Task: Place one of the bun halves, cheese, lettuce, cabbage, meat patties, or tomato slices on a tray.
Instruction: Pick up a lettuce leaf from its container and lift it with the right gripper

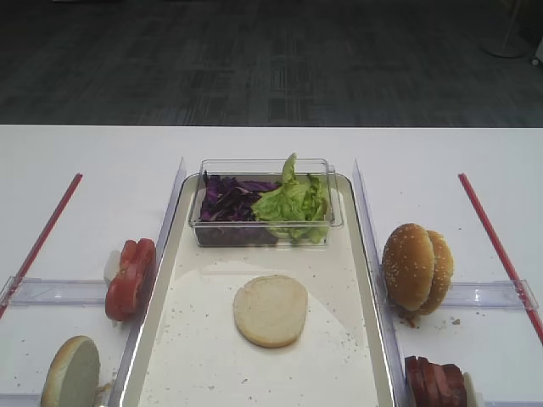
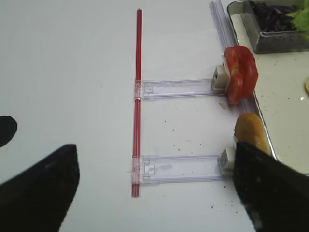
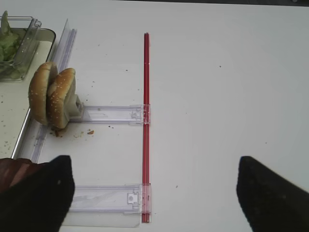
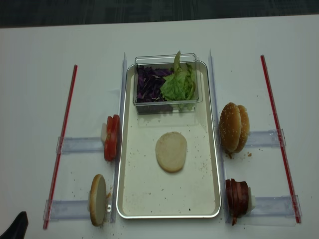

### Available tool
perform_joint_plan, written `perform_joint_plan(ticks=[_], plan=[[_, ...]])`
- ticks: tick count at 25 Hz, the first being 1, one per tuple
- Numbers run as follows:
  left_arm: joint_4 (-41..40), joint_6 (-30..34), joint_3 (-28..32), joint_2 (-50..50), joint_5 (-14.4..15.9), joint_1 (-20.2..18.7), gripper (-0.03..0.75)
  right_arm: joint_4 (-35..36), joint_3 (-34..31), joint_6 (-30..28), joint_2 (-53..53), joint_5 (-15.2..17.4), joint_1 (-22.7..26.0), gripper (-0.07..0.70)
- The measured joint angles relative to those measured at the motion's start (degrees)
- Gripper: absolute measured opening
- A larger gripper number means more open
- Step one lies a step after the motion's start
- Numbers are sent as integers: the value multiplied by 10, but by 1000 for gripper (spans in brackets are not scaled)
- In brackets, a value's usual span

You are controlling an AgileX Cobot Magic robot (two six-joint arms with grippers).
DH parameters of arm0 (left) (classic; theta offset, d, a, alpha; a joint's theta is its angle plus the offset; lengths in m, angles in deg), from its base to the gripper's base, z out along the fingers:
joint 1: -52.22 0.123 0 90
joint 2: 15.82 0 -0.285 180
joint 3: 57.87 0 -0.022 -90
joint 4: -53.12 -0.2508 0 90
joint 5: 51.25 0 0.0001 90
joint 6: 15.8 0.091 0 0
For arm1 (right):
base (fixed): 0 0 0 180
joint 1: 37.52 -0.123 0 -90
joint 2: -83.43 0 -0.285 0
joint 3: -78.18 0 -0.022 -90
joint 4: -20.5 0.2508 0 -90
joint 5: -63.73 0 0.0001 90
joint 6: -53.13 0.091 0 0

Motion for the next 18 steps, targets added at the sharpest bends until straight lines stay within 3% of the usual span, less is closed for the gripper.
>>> perform_joint_plan(ticks=[18], plan=[[0, 0, 0, 0, 0, 0, 598, 0, 0, 2, 0, 0, 0, 692]])
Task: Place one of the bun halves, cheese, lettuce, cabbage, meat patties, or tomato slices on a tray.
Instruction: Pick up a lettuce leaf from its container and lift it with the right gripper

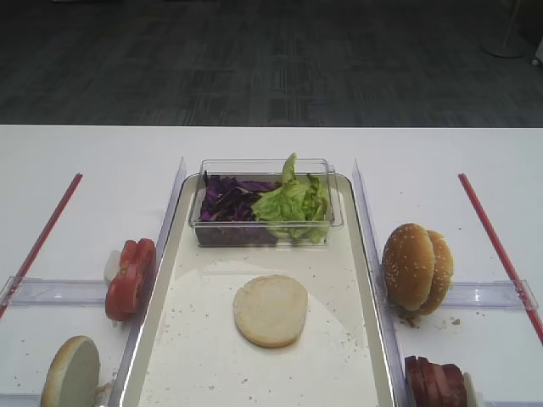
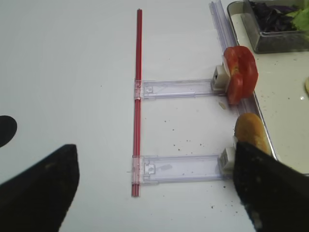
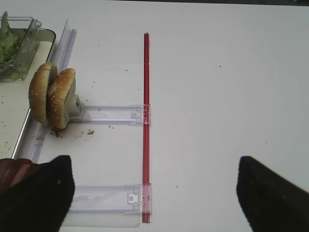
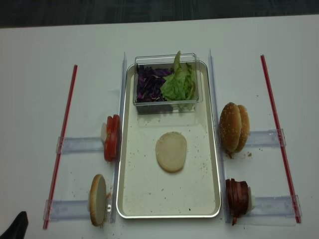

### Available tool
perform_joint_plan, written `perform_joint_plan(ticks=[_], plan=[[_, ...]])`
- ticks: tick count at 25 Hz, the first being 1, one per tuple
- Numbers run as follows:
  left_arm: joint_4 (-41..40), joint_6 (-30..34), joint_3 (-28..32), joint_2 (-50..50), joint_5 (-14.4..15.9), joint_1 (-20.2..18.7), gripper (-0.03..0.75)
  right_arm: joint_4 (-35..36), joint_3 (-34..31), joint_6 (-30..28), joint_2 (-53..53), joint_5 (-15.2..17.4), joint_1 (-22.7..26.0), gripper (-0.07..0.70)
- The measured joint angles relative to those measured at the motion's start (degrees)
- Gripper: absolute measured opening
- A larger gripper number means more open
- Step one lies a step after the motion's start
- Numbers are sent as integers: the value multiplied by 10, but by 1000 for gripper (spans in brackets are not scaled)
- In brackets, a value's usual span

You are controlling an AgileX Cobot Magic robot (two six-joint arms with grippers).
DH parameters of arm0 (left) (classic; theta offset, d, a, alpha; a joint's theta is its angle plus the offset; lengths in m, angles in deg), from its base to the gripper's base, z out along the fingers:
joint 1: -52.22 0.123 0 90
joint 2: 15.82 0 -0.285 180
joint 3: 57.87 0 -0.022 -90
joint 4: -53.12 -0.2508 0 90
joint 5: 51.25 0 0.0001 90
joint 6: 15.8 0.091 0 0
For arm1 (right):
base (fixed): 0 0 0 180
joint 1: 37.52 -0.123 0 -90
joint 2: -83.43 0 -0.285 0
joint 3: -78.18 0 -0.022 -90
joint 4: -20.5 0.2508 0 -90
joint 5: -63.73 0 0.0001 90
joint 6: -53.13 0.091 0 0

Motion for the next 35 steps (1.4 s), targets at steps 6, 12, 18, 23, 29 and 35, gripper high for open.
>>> perform_joint_plan(ticks=[6, 12, 18, 23, 29, 35], plan=[[0, 0, 0, 0, 0, 0, 598, 0, 0, 0, 0, 0, 0, 692], [0, 0, 0, 0, 0, 0, 598, 0, 0, -1, 0, 0, 0, 692], [0, 0, 0, 0, 0, 0, 598, 0, 0, -1, 0, 0, 0, 678], [0, 0, 0, 0, 0, 0, 598, 0, 0, -1, 0, 0, 0, 669], [0, 0, 0, 0, 0, 0, 598, 0, 0, -1, 0, 0, 0, 669], [0, 0, 0, 0, 0, 0, 598, 0, 0, -2, -6, 0, 0, 669]])
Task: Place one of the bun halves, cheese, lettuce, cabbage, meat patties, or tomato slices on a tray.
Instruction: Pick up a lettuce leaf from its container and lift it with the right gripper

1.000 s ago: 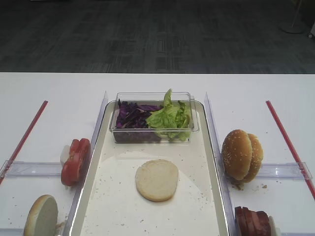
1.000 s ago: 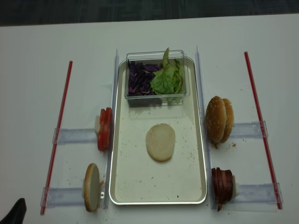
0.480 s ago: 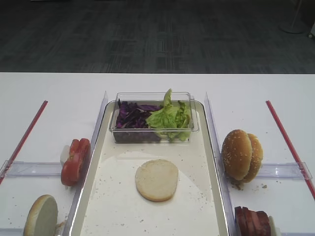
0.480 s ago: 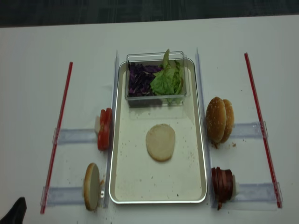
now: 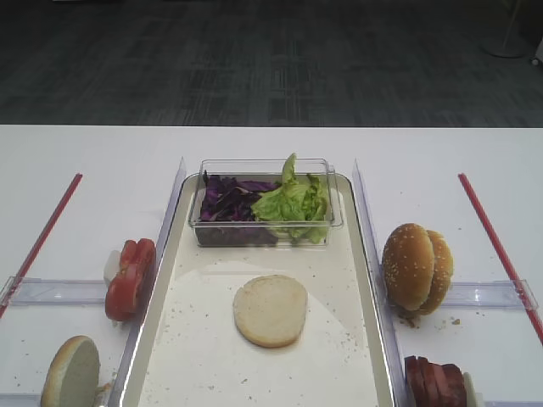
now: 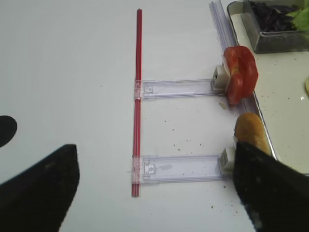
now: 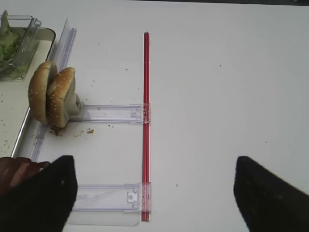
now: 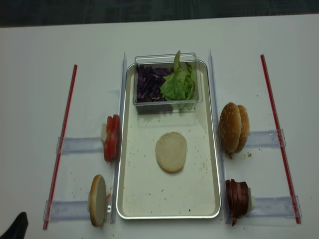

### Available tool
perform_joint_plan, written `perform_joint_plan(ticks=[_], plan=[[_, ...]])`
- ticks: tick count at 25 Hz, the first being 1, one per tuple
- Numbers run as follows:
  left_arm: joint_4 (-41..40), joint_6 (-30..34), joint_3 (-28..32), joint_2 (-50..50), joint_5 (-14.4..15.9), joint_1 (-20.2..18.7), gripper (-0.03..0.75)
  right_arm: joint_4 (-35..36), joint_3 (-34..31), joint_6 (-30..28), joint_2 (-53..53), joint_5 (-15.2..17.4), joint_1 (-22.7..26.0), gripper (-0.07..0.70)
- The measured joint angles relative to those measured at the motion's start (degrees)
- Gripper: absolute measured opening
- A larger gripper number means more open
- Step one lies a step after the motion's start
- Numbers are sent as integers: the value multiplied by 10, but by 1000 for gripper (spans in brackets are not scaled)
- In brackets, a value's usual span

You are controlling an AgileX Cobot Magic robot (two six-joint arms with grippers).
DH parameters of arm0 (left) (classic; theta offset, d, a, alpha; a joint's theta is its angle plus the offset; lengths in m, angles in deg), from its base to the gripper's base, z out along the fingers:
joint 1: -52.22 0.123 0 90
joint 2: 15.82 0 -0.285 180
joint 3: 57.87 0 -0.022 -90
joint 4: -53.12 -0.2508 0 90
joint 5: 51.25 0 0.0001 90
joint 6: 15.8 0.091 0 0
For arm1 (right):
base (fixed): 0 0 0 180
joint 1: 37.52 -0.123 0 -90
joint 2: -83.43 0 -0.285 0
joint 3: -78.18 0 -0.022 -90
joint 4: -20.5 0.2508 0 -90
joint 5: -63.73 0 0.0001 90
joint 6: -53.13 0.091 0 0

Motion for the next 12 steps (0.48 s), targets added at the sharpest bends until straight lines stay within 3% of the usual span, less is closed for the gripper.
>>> perform_joint_plan(ticks=[12], plan=[[0, 0, 0, 0, 0, 0, 598, 5, 6, 0, -248, 2, 0, 669]])
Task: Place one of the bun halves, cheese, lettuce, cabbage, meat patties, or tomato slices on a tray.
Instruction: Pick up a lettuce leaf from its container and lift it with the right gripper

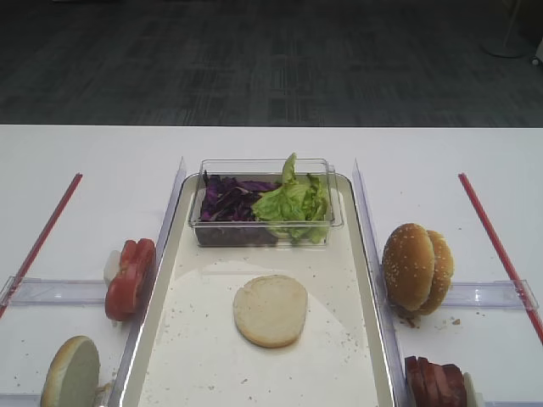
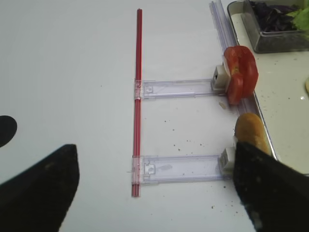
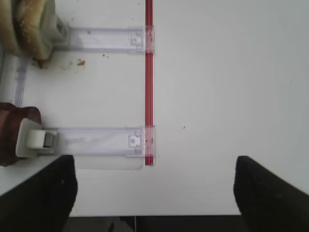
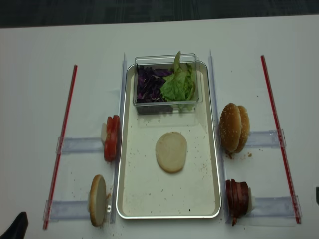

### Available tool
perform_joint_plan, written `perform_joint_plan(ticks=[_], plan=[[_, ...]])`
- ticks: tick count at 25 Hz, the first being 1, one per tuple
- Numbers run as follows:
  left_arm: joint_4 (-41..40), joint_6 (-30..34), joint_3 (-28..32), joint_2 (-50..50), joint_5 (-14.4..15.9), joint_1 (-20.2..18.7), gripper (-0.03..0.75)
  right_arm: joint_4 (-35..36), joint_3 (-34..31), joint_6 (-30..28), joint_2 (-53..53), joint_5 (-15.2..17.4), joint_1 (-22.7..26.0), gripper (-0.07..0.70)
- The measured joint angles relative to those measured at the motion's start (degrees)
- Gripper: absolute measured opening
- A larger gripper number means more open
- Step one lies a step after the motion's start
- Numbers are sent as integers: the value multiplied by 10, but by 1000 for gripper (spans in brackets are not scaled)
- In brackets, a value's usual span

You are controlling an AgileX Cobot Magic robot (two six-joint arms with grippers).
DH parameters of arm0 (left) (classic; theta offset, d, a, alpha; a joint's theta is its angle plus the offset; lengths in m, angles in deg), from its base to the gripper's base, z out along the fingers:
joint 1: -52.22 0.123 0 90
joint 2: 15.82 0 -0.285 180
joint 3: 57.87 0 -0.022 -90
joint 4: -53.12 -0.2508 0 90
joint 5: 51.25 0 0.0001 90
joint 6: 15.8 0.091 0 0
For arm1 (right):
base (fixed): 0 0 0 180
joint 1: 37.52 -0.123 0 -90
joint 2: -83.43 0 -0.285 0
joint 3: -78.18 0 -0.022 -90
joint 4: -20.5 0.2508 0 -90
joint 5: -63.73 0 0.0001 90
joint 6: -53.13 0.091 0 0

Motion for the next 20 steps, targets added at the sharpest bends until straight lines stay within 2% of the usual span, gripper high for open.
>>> perform_joint_plan(ticks=[20], plan=[[0, 0, 0, 0, 0, 0, 598, 19, 0, 1, -299, -18, 0, 669]])
